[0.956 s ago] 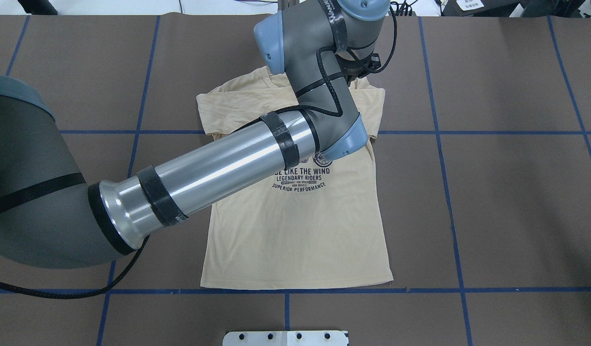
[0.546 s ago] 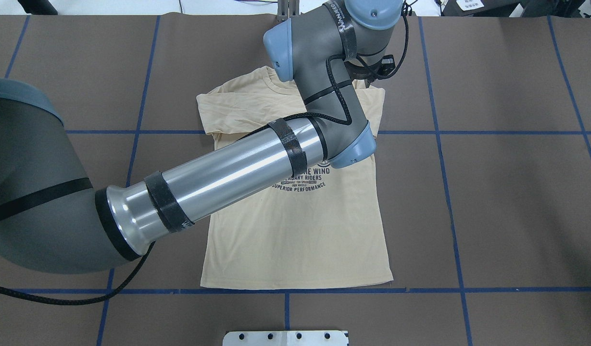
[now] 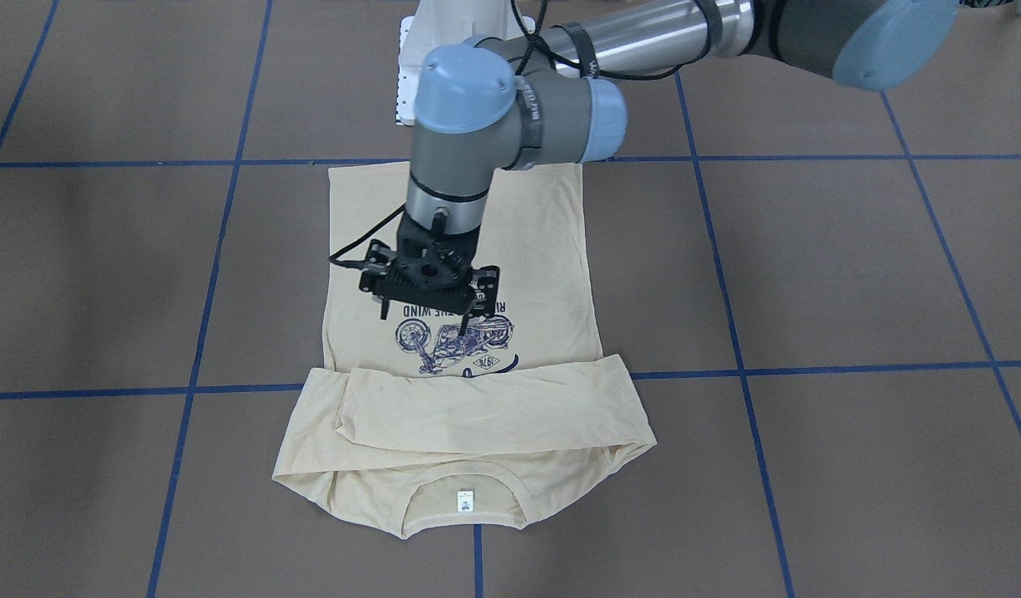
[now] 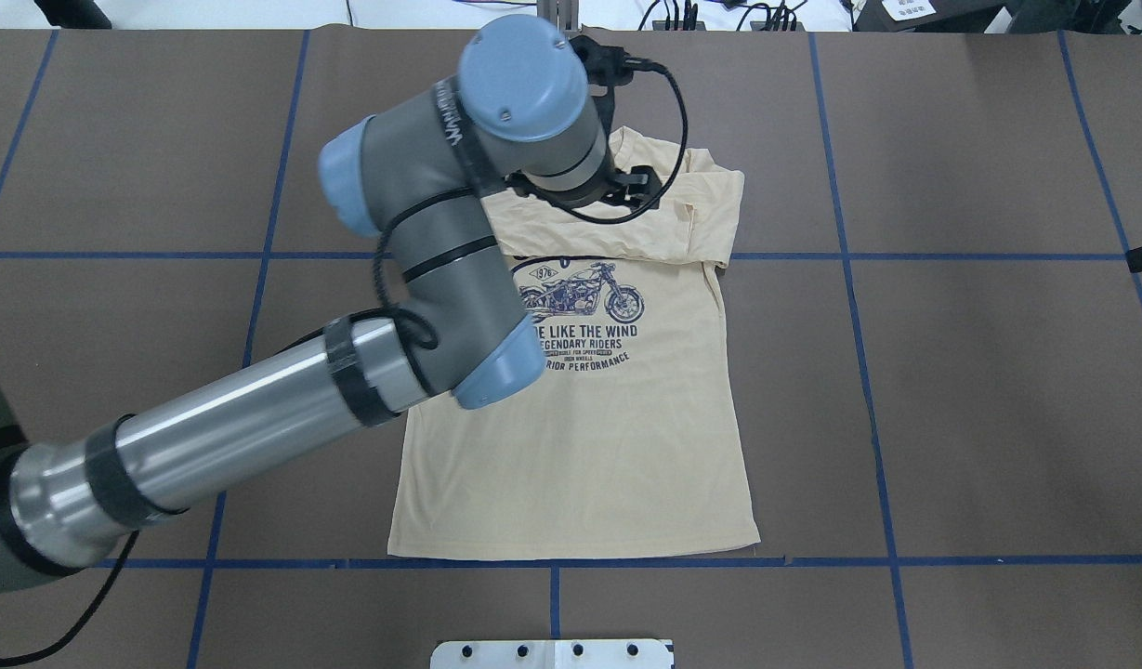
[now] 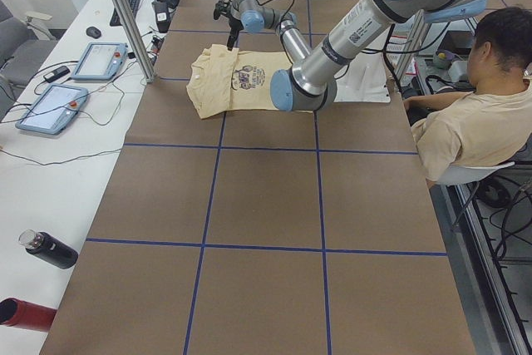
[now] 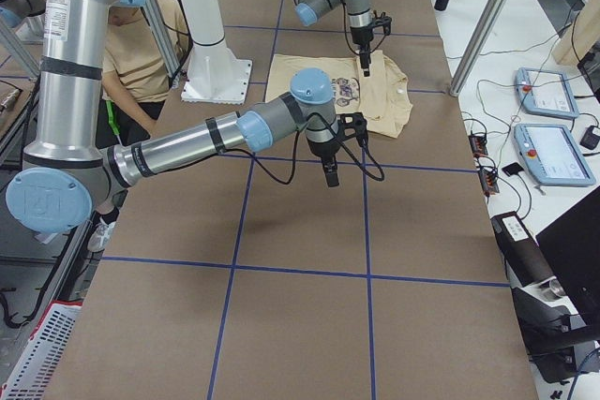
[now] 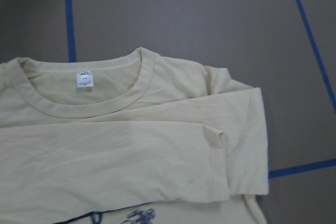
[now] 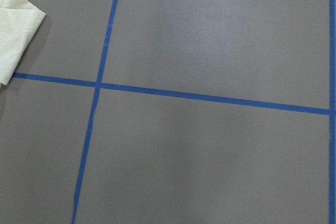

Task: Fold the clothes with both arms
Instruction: 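Release the sleeve and withdraw the left gripper from the shirt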

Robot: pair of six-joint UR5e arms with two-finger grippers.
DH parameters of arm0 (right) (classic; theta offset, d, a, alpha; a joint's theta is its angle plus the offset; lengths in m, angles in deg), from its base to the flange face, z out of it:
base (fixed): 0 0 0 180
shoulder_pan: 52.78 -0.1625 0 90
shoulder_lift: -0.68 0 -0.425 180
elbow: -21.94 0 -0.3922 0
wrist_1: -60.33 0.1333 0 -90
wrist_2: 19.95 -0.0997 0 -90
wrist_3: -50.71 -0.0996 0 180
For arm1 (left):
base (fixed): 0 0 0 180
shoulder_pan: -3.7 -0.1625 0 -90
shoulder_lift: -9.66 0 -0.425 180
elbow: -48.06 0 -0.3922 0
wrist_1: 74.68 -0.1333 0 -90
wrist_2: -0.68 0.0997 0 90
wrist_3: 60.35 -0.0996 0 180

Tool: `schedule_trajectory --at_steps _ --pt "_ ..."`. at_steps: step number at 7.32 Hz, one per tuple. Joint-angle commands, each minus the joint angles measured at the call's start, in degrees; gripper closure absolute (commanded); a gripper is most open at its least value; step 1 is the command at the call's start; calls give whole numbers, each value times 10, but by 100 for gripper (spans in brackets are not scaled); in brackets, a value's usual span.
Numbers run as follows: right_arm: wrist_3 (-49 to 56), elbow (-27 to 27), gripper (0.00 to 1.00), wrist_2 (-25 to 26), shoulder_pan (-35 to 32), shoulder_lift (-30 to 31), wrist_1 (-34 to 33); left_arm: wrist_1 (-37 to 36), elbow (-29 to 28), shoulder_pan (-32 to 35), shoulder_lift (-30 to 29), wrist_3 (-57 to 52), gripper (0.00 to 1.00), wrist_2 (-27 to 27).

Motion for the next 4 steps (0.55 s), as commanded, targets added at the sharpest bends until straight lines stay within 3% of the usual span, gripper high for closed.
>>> schedule_trajectory --at_steps 1,4 --pt "-157 31 0 45 99 0 54 -3 214 1 181 -62 0 -2" --pt "-381 108 0 217 317 2 54 0 319 -6 309 -69 0 -6"
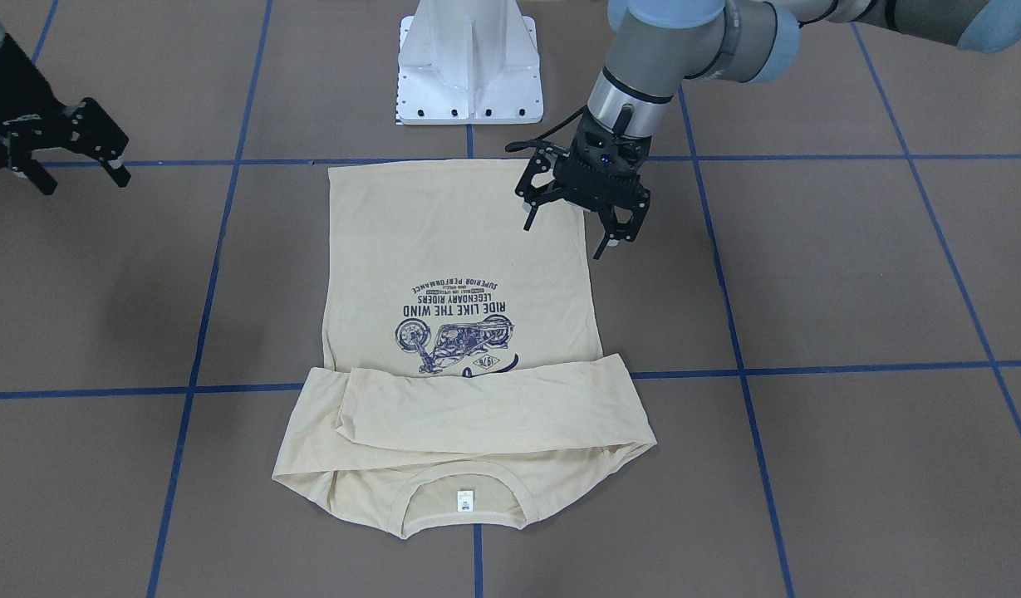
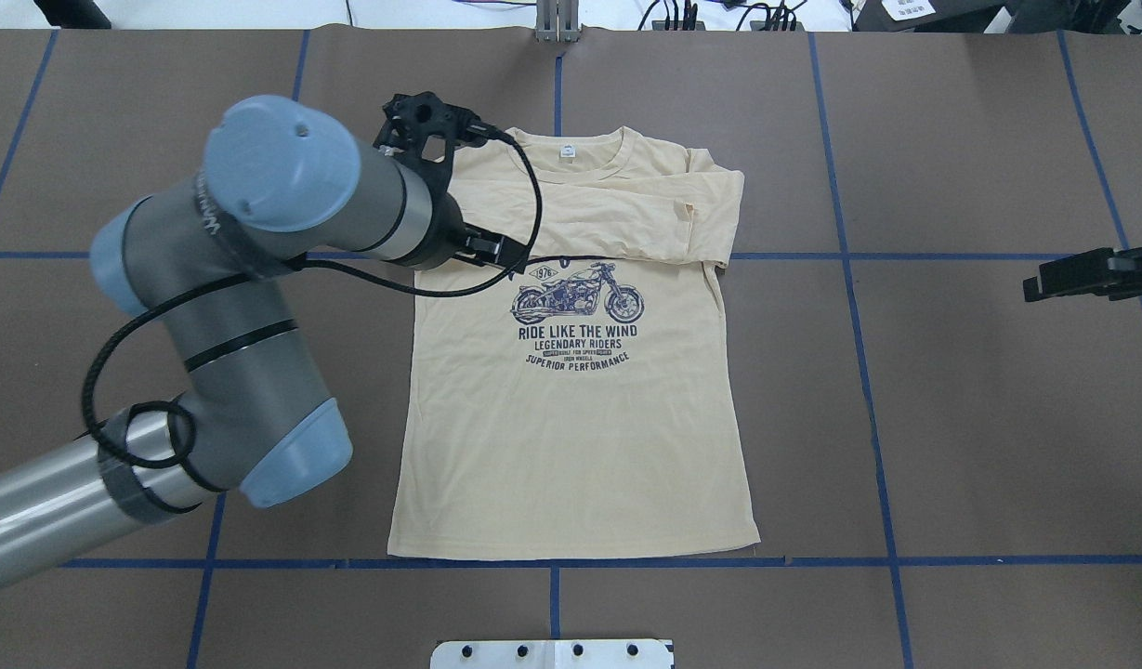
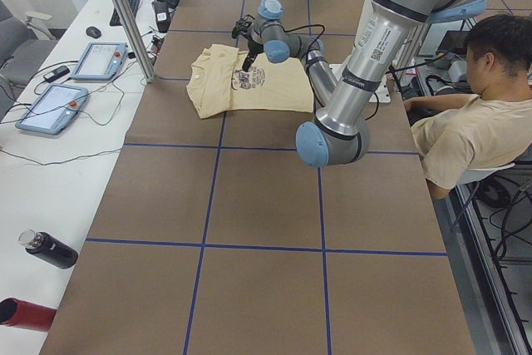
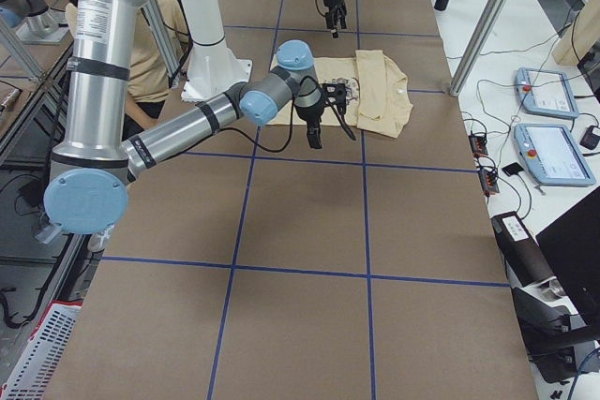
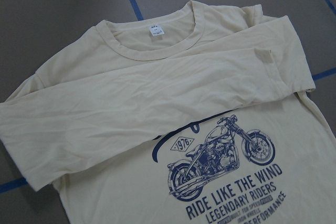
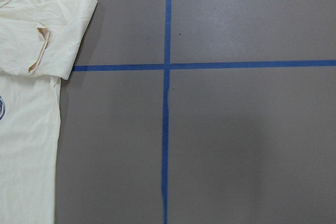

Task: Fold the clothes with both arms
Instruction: 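Release the sleeve and withdraw the left gripper from the shirt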

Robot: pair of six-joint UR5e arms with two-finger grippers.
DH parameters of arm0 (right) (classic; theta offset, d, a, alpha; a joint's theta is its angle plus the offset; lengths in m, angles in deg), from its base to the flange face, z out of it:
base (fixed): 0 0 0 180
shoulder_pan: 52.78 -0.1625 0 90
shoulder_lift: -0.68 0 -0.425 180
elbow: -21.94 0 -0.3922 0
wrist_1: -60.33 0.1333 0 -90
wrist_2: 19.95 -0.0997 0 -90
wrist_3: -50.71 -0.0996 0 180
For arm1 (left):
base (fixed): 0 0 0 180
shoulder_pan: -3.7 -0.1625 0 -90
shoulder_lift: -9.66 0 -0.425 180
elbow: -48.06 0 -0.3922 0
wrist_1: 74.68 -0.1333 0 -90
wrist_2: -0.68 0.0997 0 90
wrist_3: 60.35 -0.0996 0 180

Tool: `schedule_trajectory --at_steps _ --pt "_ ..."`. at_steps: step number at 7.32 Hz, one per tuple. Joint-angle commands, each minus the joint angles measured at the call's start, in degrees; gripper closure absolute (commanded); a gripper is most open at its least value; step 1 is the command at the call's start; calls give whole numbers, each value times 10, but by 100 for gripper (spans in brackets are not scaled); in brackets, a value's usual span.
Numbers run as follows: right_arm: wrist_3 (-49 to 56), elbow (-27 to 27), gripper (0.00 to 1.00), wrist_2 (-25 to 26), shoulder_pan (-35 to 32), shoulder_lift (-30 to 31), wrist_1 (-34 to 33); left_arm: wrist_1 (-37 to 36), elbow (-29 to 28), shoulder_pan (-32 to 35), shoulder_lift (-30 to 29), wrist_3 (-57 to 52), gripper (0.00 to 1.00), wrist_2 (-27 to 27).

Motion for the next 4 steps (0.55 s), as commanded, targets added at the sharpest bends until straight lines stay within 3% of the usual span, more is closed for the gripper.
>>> schedule_trajectory --at_steps 1,2,3,4 --pt "-159 43 0 138 169 3 1 5 79 -16 114 9 0 3" --pt "-212 48 0 198 237 6 1 11 87 -62 133 68 0 36" --pt "-245 48 0 250 294 10 -1 12 86 -134 135 134 0 103" --pt "-268 48 0 296 335 11 -2 12 84 -182 137 186 0 118"
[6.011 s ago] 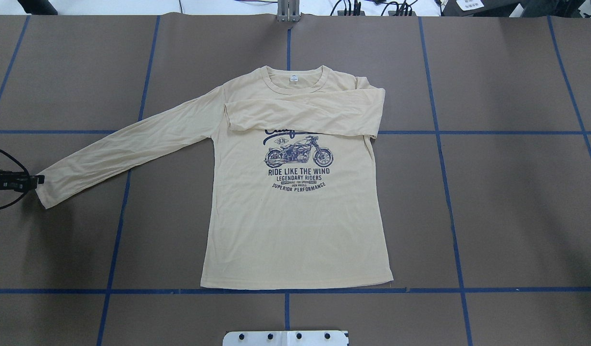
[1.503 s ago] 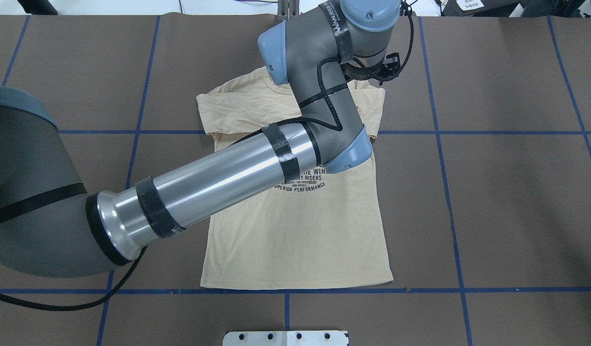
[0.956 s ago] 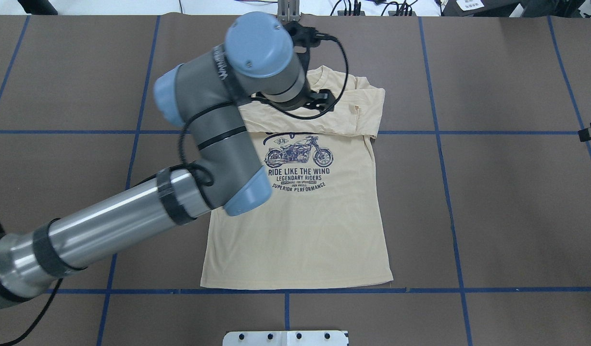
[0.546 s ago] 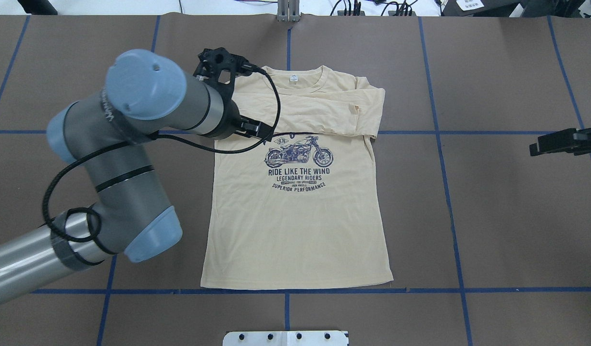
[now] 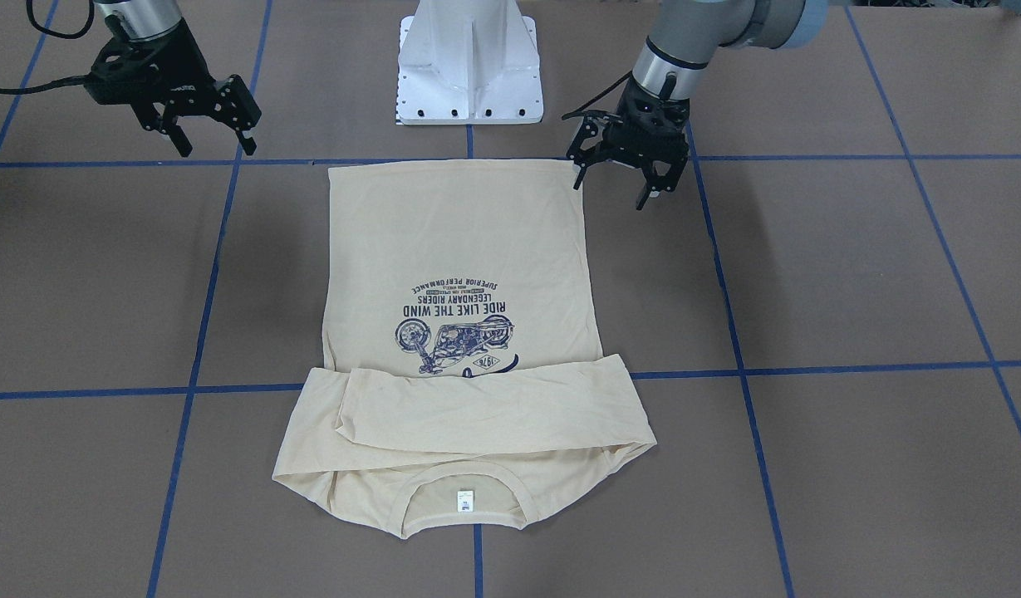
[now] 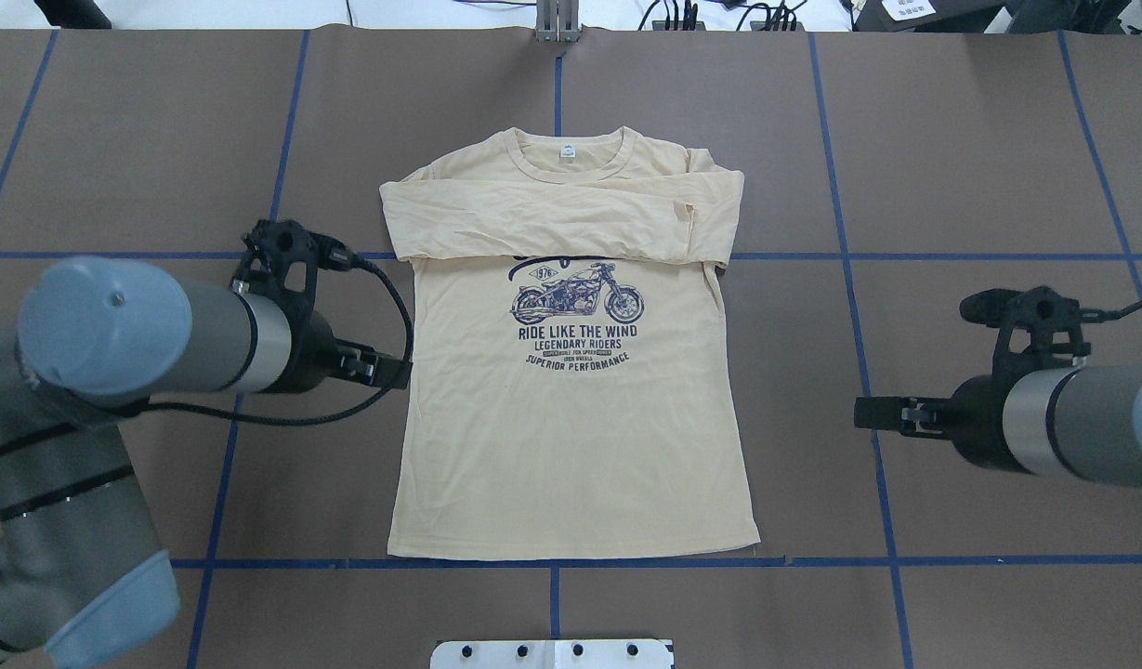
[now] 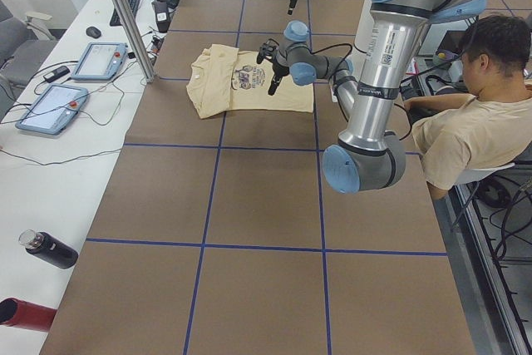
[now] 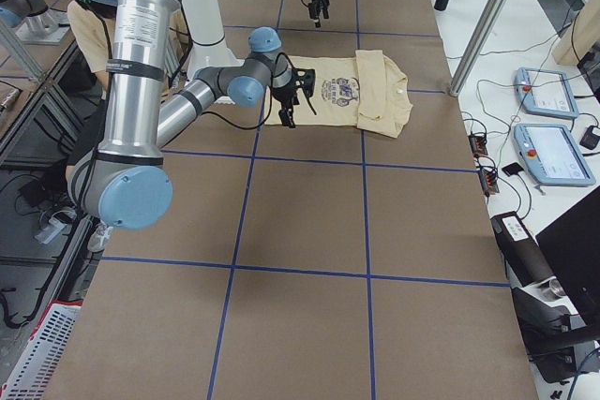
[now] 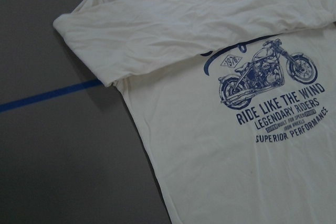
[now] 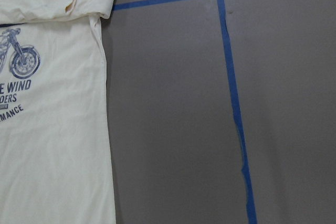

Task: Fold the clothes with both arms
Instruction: 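Move both grippers to the shirt hem nearest the robot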

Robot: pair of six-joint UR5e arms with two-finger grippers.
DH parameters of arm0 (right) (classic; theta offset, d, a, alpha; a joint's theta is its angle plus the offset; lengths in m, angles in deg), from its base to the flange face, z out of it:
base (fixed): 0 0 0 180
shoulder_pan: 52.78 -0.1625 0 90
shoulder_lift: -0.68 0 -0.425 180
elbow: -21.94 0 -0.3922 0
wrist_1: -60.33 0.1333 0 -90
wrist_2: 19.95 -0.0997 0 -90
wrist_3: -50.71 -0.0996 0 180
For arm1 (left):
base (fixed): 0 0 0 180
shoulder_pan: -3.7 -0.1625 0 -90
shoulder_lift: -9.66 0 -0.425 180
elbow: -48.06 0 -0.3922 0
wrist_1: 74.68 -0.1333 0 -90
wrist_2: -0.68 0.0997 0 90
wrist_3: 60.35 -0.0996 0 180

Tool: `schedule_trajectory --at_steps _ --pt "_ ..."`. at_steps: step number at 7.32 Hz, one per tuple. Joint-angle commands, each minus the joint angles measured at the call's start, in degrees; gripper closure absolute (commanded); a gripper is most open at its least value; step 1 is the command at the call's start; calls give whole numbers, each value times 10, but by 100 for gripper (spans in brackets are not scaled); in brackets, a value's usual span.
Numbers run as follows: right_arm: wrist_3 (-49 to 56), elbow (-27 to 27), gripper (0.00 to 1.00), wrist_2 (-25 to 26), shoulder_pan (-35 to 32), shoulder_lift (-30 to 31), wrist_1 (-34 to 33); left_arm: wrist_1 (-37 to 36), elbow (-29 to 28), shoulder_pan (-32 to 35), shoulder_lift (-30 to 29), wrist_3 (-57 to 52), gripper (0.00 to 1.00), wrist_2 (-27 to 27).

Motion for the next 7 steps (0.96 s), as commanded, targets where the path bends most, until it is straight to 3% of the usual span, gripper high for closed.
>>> schedule_trajectory --at_steps 1,2,3,7 --pt "-40 1 0 72 75 3 -2 1 -3 -101 18 103 0 51" --pt "-40 0 0 72 76 3 -2 -1 -5 -117 23 111 3 51" --pt "-40 0 0 72 77 2 -2 -2 -20 -120 24 112 13 51" --pt "-40 -1 0 72 77 2 -2 0 -40 -125 19 113 38 50"
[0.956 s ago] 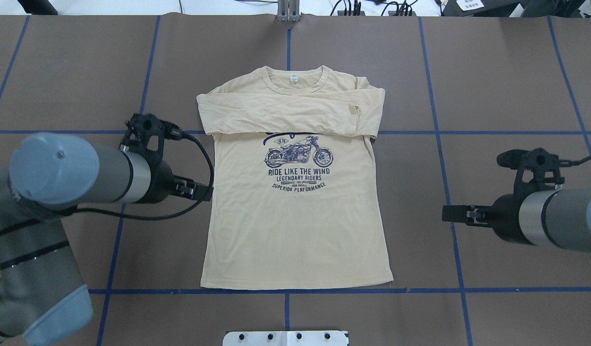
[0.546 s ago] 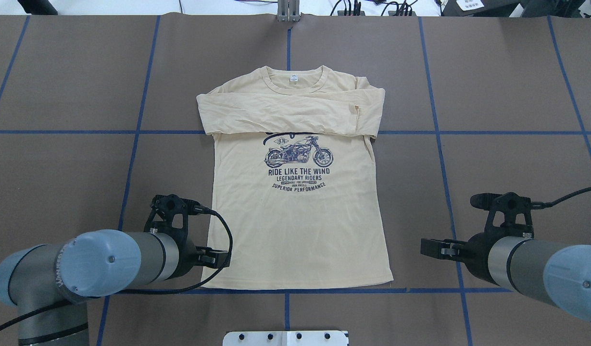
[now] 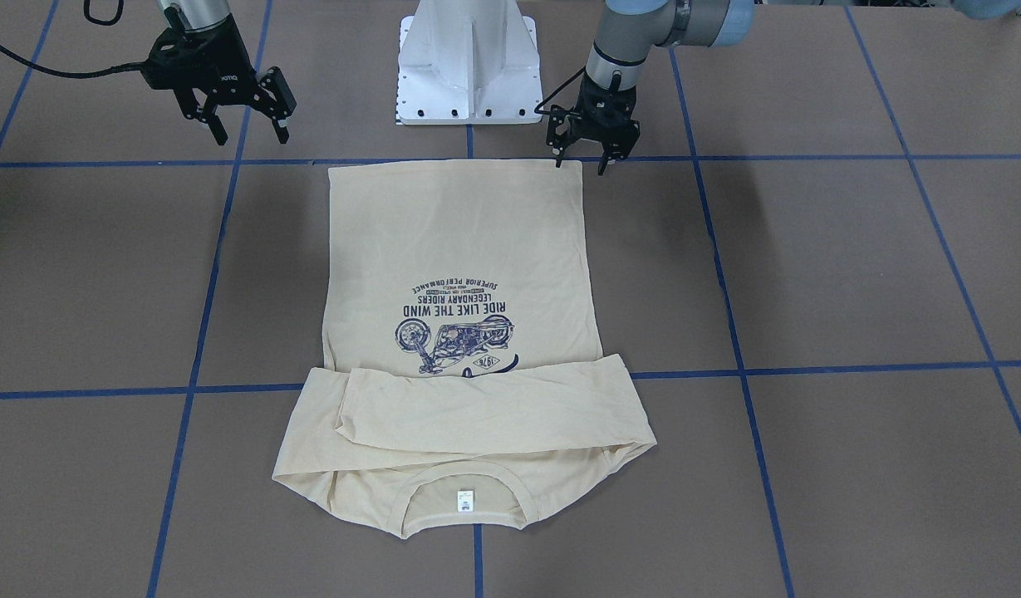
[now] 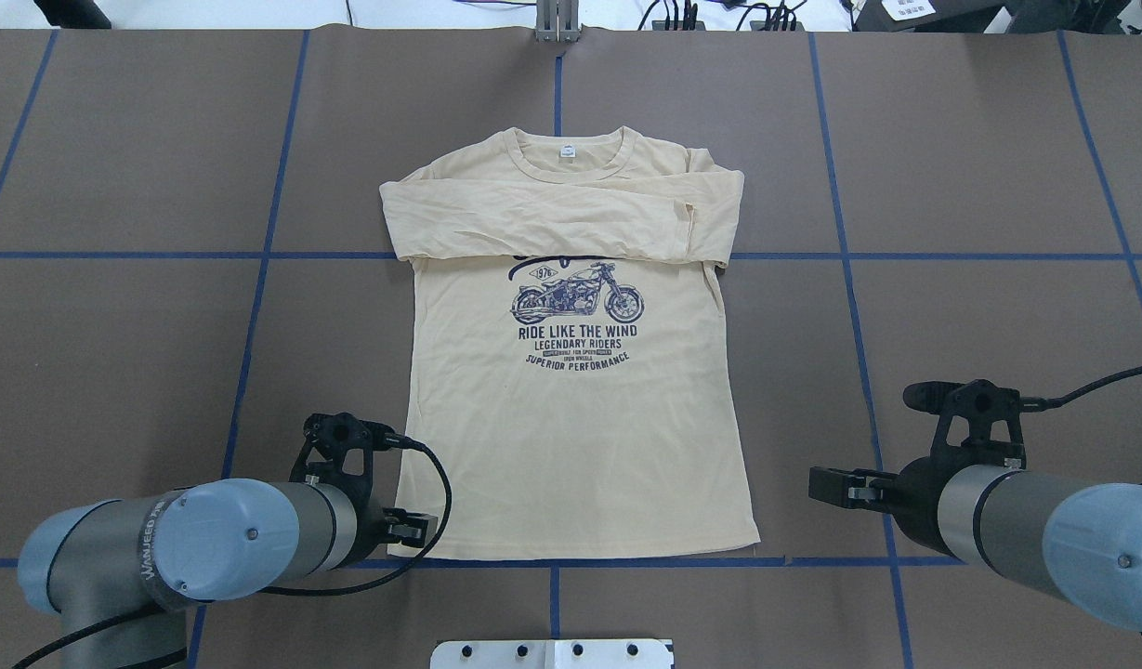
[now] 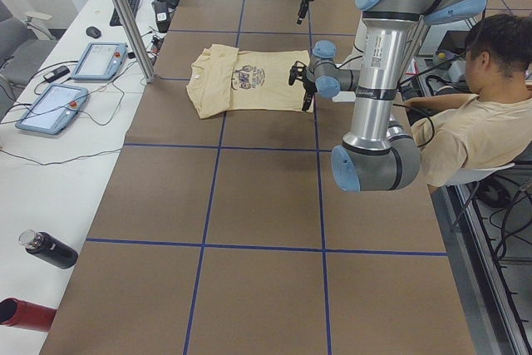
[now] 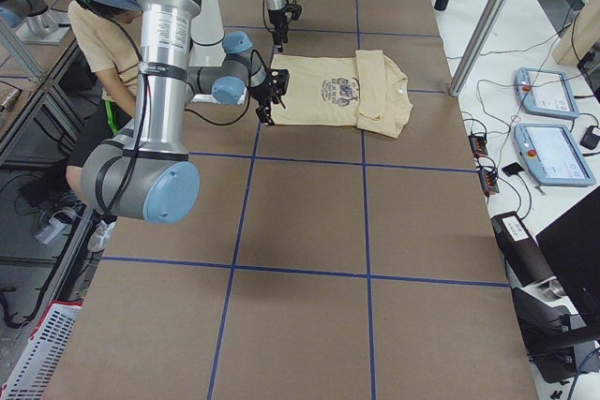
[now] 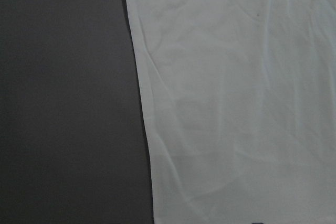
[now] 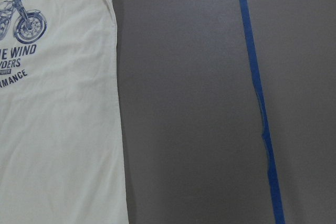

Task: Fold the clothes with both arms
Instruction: 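Move both grippers to the shirt hem nearest the robot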

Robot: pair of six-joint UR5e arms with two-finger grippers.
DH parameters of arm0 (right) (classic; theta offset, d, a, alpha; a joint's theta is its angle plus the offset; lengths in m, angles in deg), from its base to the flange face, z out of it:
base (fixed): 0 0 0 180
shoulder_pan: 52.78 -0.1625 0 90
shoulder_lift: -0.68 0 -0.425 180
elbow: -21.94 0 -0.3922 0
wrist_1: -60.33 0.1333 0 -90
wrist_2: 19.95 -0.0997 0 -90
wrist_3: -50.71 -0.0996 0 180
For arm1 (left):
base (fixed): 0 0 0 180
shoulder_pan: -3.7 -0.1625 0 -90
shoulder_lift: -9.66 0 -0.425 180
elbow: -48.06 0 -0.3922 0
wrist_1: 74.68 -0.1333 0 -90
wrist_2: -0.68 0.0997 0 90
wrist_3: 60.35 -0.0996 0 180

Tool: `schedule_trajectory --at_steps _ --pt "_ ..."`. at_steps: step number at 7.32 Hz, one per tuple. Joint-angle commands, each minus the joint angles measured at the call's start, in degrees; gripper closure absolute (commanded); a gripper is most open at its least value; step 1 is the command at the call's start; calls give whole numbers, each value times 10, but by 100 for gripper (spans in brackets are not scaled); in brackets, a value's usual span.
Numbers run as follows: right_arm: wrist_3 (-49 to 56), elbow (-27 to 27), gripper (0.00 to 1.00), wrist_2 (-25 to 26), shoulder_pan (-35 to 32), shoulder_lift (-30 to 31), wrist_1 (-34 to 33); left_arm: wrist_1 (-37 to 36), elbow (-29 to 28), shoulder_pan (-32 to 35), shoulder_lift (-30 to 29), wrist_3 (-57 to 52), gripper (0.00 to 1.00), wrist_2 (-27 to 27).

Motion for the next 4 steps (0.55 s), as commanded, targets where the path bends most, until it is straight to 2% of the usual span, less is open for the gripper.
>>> schedule_trajectory --at_steps 1,4 --pt "0 0 0 1 1 0 0 2 -9 -3 -2 6 45 0" --pt "0 -1 0 1 1 0 0 2 -16 -19 -3 30 52 -1"
